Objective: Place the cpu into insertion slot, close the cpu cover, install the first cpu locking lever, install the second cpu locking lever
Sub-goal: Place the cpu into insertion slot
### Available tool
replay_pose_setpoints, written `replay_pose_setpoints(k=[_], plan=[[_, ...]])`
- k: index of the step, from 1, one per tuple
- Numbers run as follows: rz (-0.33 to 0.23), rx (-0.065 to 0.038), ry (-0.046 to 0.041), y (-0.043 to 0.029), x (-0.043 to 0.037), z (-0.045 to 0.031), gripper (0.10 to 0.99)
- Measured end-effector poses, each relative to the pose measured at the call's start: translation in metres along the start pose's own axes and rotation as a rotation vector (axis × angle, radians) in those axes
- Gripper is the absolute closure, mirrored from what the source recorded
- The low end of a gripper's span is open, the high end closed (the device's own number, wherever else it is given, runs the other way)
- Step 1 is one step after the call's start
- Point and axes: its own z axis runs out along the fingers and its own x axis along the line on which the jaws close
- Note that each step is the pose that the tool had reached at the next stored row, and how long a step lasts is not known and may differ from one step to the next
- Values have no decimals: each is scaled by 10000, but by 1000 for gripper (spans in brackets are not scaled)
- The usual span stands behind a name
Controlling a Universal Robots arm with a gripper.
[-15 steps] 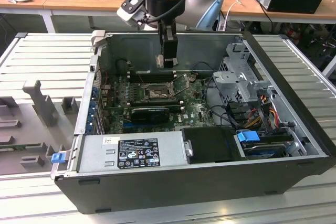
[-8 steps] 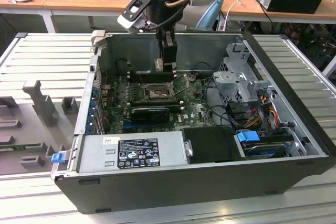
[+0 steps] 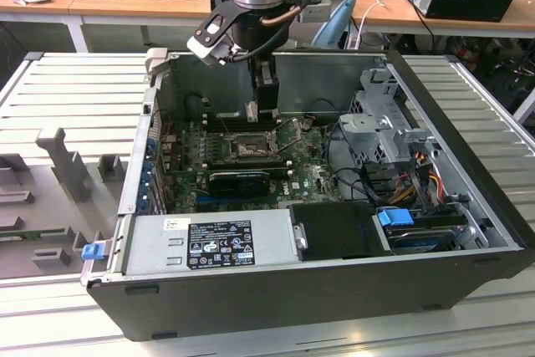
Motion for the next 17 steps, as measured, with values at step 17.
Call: replay_pose_setpoints(k=[17], plan=[[193,-3,-16,-147,163,394,553]])
